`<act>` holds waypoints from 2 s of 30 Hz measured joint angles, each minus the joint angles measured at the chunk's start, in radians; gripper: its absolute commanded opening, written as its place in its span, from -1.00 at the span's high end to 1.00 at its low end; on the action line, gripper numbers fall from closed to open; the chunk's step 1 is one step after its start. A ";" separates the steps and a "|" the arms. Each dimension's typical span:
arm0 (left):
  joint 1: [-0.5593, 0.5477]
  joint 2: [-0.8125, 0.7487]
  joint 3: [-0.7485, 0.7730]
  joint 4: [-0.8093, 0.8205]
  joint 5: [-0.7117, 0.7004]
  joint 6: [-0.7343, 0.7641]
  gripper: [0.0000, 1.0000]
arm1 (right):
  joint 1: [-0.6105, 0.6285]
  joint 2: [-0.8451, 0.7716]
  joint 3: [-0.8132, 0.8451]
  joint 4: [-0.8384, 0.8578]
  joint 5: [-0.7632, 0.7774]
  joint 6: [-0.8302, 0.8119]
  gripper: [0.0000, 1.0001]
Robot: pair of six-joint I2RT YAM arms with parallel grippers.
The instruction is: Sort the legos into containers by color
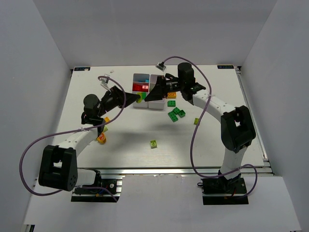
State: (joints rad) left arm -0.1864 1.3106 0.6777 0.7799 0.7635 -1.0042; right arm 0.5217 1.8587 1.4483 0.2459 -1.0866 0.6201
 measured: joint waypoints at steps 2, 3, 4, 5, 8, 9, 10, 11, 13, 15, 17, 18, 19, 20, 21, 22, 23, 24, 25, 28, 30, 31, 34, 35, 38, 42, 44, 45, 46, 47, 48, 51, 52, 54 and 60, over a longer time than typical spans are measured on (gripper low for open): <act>-0.001 0.000 -0.006 0.002 0.000 -0.005 1.00 | 0.006 0.002 0.001 0.031 -0.007 0.021 -0.50; -0.001 0.000 -0.006 0.004 0.001 -0.006 1.00 | 0.009 0.003 0.001 0.046 -0.012 0.030 -0.49; -0.001 0.000 -0.007 0.007 0.000 -0.007 1.00 | 0.011 0.003 0.001 0.056 -0.015 0.037 -0.48; -0.001 0.000 -0.008 0.008 0.001 -0.008 1.00 | 0.012 0.003 0.001 0.066 -0.018 0.044 -0.45; -0.001 0.002 -0.008 0.015 0.002 -0.013 1.00 | 0.016 0.007 0.001 0.087 -0.022 0.058 -0.40; -0.001 0.003 -0.008 0.017 0.003 -0.014 1.00 | 0.017 0.009 0.001 0.093 -0.023 0.060 -0.39; -0.001 0.004 -0.008 0.019 0.004 -0.016 1.00 | 0.018 0.011 0.001 0.097 -0.023 0.061 -0.37; -0.001 0.006 -0.008 0.021 0.005 -0.018 1.00 | 0.018 0.014 0.001 0.101 -0.024 0.063 -0.35; -0.001 0.010 -0.009 0.025 0.006 -0.018 1.00 | 0.020 0.019 0.002 0.108 -0.024 0.067 -0.29; -0.001 0.010 -0.013 0.029 0.008 -0.019 1.00 | 0.023 0.027 0.004 0.126 -0.024 0.074 -0.16; -0.001 0.010 -0.016 0.034 0.008 -0.022 1.00 | 0.023 0.035 0.010 0.138 -0.027 0.085 0.03; -0.001 0.011 -0.017 0.034 0.006 -0.021 1.00 | 0.023 0.038 0.012 0.147 -0.030 0.089 0.10; 0.000 0.012 -0.018 0.033 0.004 -0.020 1.00 | 0.023 0.041 0.015 0.156 -0.040 0.097 0.18; 0.000 0.014 -0.020 0.037 0.003 -0.024 1.00 | 0.024 0.042 0.017 0.165 -0.043 0.100 0.39; 0.001 0.014 -0.023 0.046 0.004 -0.027 1.00 | 0.024 0.043 0.017 0.174 -0.046 0.108 0.52; 0.001 0.014 -0.024 0.054 0.004 -0.028 1.00 | 0.024 0.046 0.017 0.181 -0.051 0.111 0.67; 0.001 0.014 -0.027 0.060 0.003 -0.029 1.00 | 0.024 0.047 0.017 0.188 -0.056 0.113 0.91; 0.001 0.014 -0.030 0.064 0.003 -0.032 1.00 | 0.024 0.048 0.017 0.194 -0.060 0.114 0.99; 0.001 0.014 -0.032 0.071 0.004 -0.033 1.00 | 0.023 0.048 0.017 0.198 -0.063 0.113 1.00; -0.001 0.014 -0.044 0.097 0.002 -0.033 1.00 | 0.014 0.048 0.015 0.200 -0.071 0.097 1.00; -0.006 0.015 -0.058 0.114 -0.010 -0.032 1.00 | 0.007 0.048 0.013 0.179 -0.084 0.064 1.00; -0.010 0.017 -0.068 0.125 -0.019 -0.034 1.00 | 0.001 0.047 0.013 0.159 -0.092 0.038 1.00; -0.009 0.028 -0.101 0.190 -0.031 -0.062 1.00 | -0.054 0.042 0.017 0.063 -0.071 -0.080 1.00; -0.008 0.035 -0.109 0.211 -0.036 -0.074 1.00 | -0.086 0.042 0.026 0.008 -0.055 -0.137 1.00; -0.007 0.056 -0.109 0.221 -0.043 -0.085 1.00 | -0.164 0.044 0.093 -0.179 0.039 -0.330 1.00; -0.008 0.063 -0.079 0.153 -0.049 -0.064 1.00 | -0.194 0.056 0.238 -0.377 0.232 -0.614 1.00; -0.010 0.069 -0.045 0.098 -0.051 -0.037 1.00 | -0.179 0.076 0.303 -0.430 0.319 -0.734 1.00; -0.013 0.072 -0.029 0.072 -0.054 -0.023 1.00 | -0.170 0.087 0.326 -0.447 0.356 -0.785 1.00; -0.018 0.075 -0.013 0.042 -0.058 -0.006 1.00 | -0.160 0.105 0.356 -0.472 0.394 -0.842 1.00; -0.022 0.076 -0.005 0.025 -0.063 0.004 1.00 | -0.152 0.124 0.378 -0.485 0.426 -0.888 1.00; -0.027 0.076 0.001 0.009 -0.068 0.014 1.00 | -0.144 0.142 0.395 -0.496 0.453 -0.926 1.00; -0.040 0.078 0.003 -0.022 -0.073 0.034 1.00 | -0.120 0.202 0.434 -0.521 0.531 -1.016 1.00; -0.043 0.082 0.003 -0.027 -0.074 0.038 1.00 | -0.112 0.222 0.444 -0.531 0.555 -1.039 1.00; -0.050 0.091 0.006 -0.038 -0.075 0.044 1.00 | -0.101 0.261 0.466 -0.537 0.597 -1.076 1.00; -0.059 0.111 0.016 -0.076 -0.076 0.060 1.00 | -0.085 0.341 0.526 -0.546 0.694 -1.166 0.82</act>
State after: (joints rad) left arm -0.2455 1.4216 0.6937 0.7036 0.6876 -0.9447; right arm 0.4362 2.2002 1.9739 -0.3004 -0.3927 -0.5461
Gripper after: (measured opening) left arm 0.455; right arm 0.418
